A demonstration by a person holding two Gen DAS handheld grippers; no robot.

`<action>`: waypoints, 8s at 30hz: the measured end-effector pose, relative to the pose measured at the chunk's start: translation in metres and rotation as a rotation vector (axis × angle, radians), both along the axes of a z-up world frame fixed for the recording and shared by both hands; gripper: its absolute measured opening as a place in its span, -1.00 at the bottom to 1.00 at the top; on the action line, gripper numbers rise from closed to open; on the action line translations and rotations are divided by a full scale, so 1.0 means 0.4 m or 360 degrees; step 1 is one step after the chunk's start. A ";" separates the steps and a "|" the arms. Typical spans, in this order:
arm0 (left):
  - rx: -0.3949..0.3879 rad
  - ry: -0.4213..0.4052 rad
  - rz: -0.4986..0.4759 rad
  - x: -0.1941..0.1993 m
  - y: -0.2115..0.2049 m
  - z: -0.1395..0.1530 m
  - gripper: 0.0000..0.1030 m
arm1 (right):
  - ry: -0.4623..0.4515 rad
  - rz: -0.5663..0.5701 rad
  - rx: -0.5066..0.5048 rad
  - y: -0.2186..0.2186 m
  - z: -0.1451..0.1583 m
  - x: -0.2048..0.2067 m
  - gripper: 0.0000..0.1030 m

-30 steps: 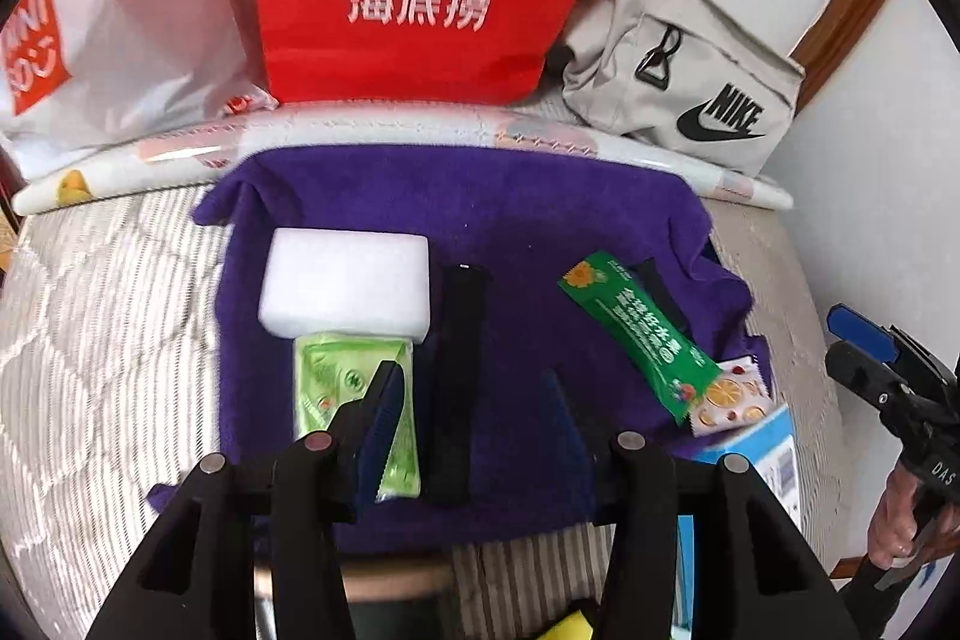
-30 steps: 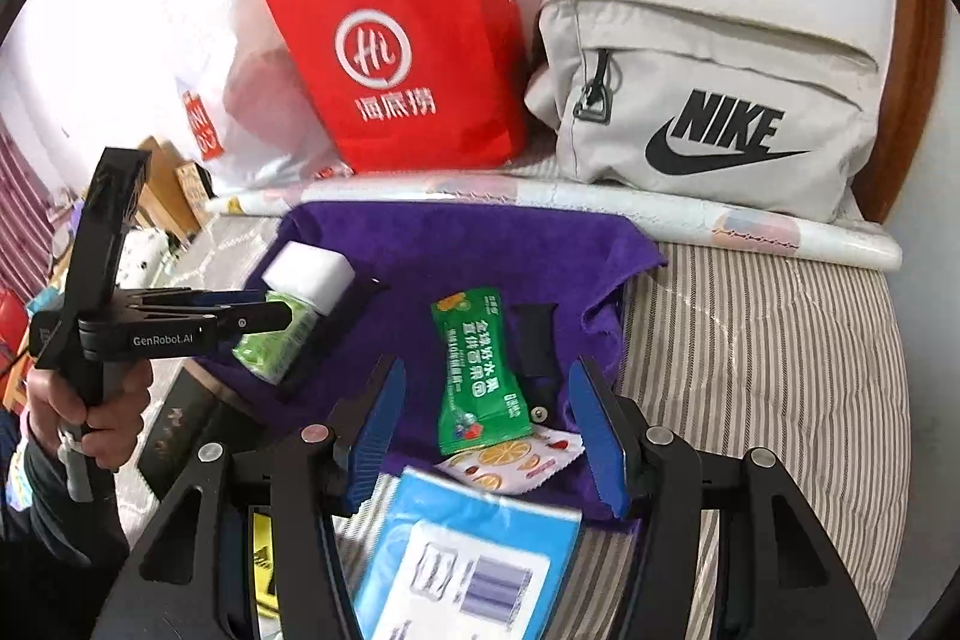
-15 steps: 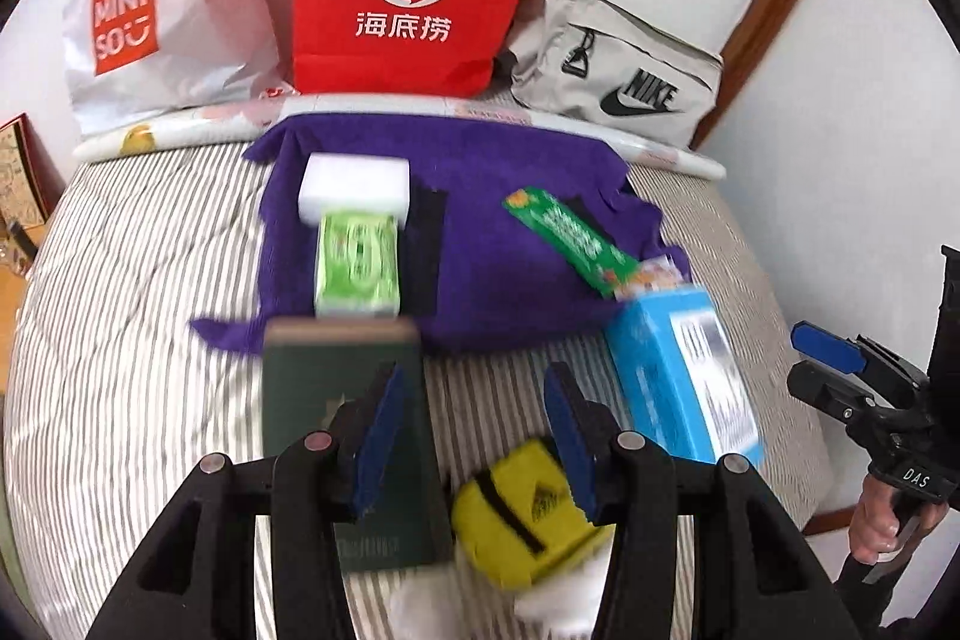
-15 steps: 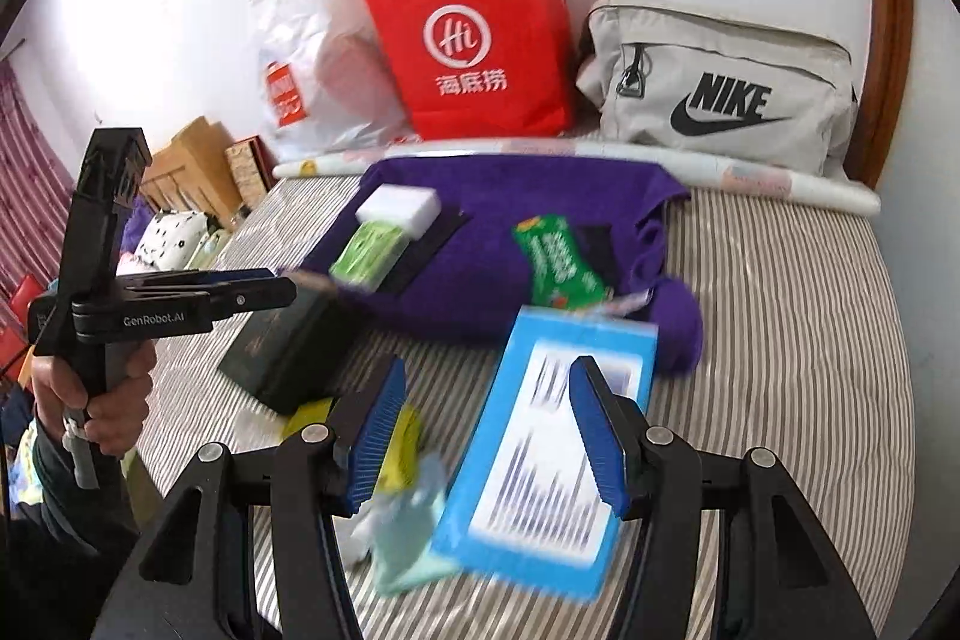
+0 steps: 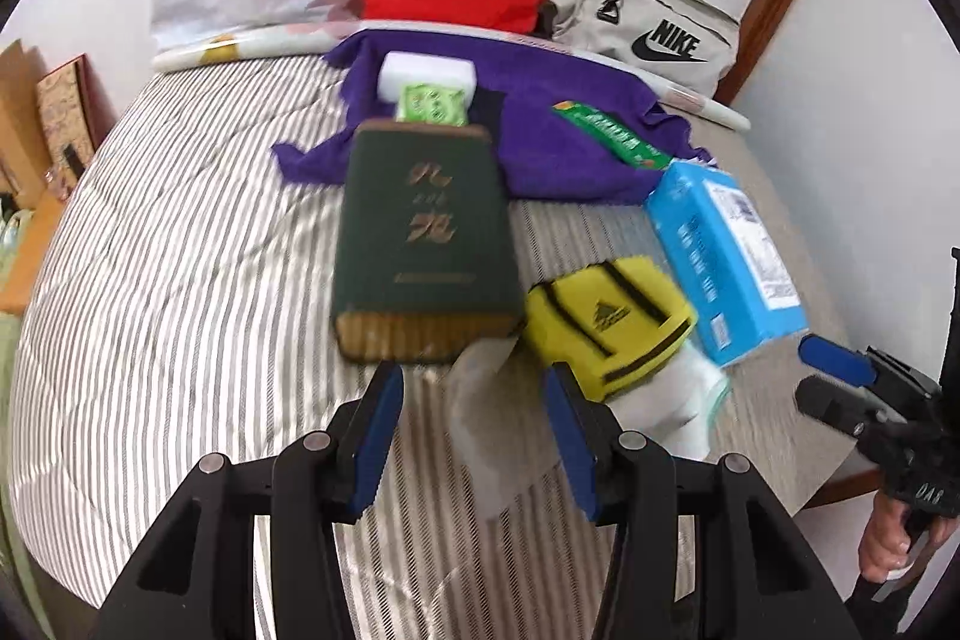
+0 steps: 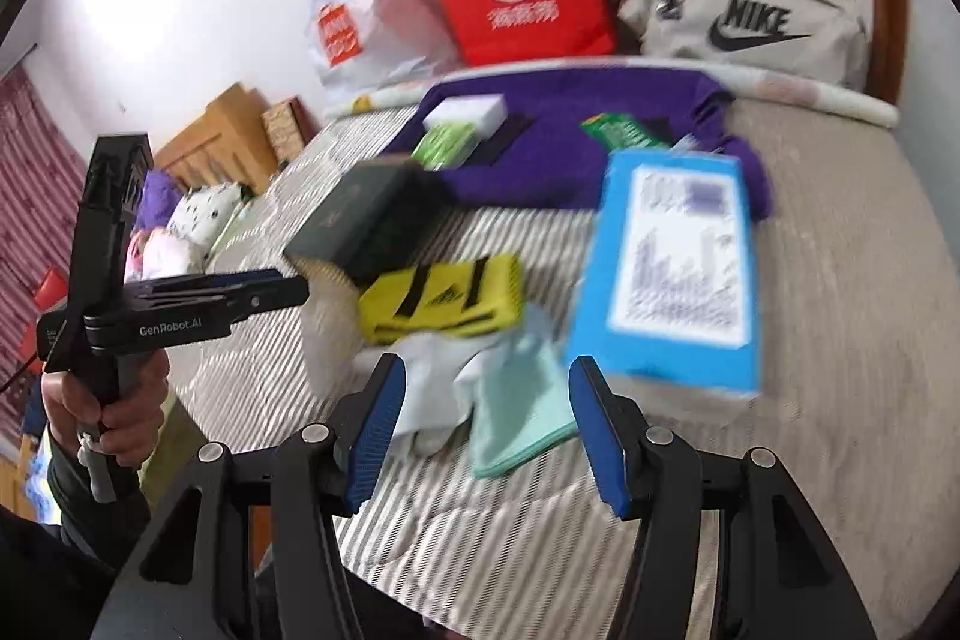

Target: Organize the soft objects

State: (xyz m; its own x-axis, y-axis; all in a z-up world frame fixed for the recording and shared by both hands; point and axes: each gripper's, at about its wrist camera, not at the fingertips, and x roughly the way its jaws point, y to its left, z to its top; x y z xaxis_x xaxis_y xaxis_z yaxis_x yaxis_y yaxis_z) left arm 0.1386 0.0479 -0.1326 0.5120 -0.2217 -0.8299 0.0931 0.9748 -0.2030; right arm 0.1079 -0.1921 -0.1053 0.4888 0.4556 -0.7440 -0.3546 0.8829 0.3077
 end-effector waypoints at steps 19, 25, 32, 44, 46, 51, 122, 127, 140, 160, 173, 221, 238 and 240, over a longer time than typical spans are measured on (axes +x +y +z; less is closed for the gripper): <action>-0.0252 0.0083 0.0021 -0.057 0.056 -0.078 -0.08 | -0.0104 0.0104 0.0019 0.098 -0.031 -0.004 -0.74; -0.0288 0.0080 -0.0066 -0.070 0.012 -0.072 -0.07 | -0.0118 0.0041 0.0095 0.028 0.001 -0.057 -0.74; -0.0279 0.0037 -0.0220 -0.094 -0.061 -0.054 0.01 | -0.0046 -0.0058 0.0134 -0.041 -0.041 -0.085 -0.74; -0.0241 0.0048 -0.0637 -0.137 -0.258 -0.089 0.23 | -0.0062 -0.0148 0.0216 -0.077 -0.051 -0.094 -0.74; -0.0190 0.0066 -0.0638 -0.137 -0.280 -0.101 0.23 | -0.0086 -0.0165 0.0202 -0.096 -0.041 -0.106 -0.74; -0.0098 0.0018 -0.0662 -0.141 -0.331 -0.116 0.21 | -0.0139 -0.0251 0.0071 -0.156 -0.030 -0.143 -0.74; -0.0064 -0.0133 0.0039 -0.086 0.090 0.072 -0.59 | -0.0104 -0.0193 -0.0211 -0.090 0.009 -0.076 -0.59; -0.0075 -0.0154 0.0047 -0.066 0.092 0.105 -0.59 | -0.0138 -0.0181 -0.0183 -0.088 0.045 -0.051 -0.59; -0.0053 -0.0183 0.0003 0.016 0.073 0.166 -0.59 | -0.0183 -0.0162 -0.0132 -0.075 0.098 0.038 -0.59; -0.0101 -0.0105 -0.0023 0.200 0.028 0.171 -0.57 | -0.0214 -0.0145 -0.0092 -0.075 0.133 0.276 -0.58; -0.0135 -0.0097 -0.0054 0.332 0.021 0.143 -0.58 | -0.0126 -0.0148 -0.0139 -0.067 0.066 0.454 -0.58; 0.0025 0.0039 -0.0120 0.629 -0.114 -0.019 -0.57 | 0.0212 -0.0058 -0.0344 -0.048 -0.089 0.726 0.21; 0.0036 -0.0015 -0.0109 0.621 -0.119 0.003 0.06 | 0.0127 -0.0343 -0.0279 -0.149 -0.026 0.624 0.58; 0.0039 -0.0027 -0.0104 0.606 -0.111 0.018 0.06 | 0.0095 -0.0359 -0.0255 -0.161 -0.017 0.599 0.58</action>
State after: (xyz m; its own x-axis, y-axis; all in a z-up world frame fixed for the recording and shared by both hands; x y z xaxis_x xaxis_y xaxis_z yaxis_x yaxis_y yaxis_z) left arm 0.3810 0.0035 -0.1255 0.5114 -0.2351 -0.8266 0.1600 0.9711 -0.1772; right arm 0.3477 -0.2565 -0.1122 0.5174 0.2147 -0.8284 -0.1293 0.9765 0.1724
